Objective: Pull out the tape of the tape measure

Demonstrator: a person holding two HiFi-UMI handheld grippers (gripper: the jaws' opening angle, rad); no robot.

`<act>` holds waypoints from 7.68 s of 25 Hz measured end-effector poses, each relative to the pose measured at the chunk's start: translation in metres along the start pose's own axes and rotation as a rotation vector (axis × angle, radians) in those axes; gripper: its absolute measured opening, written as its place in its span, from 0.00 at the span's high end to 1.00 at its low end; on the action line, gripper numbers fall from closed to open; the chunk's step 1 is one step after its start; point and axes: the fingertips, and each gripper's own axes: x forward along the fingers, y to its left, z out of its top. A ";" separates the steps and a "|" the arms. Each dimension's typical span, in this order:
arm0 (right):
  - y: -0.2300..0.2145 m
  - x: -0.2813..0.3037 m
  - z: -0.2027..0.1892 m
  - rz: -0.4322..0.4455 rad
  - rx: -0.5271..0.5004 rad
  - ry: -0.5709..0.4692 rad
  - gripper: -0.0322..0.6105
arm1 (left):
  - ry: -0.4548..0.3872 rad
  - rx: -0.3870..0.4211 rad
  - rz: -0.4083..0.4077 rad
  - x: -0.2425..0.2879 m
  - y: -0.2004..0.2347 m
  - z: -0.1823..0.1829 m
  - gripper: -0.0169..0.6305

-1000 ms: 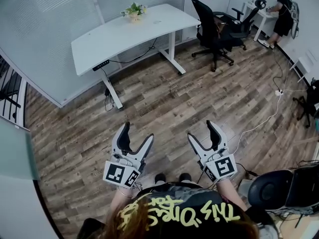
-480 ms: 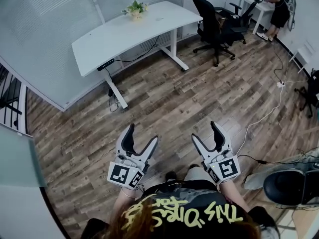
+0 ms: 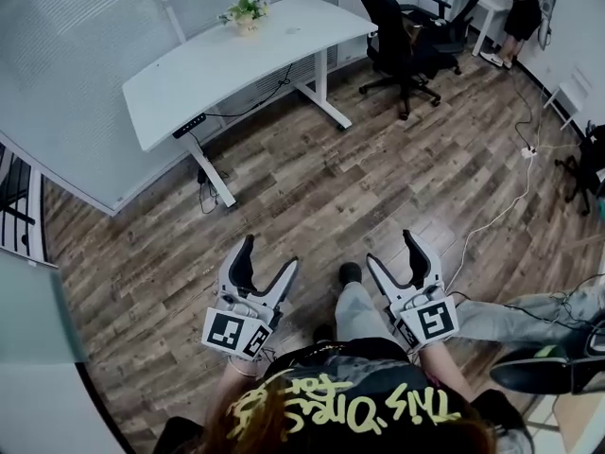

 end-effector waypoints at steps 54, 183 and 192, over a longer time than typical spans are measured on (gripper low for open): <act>-0.255 0.263 0.012 0.133 0.025 -0.060 0.47 | -0.056 0.055 0.155 0.309 0.117 0.020 0.46; -0.392 0.950 -0.142 0.937 -0.429 0.305 0.47 | 0.092 0.035 0.592 0.640 0.480 -0.007 0.47; -0.384 0.960 -0.162 1.010 -0.511 0.408 0.47 | 0.079 0.041 0.636 0.640 0.480 -0.004 0.47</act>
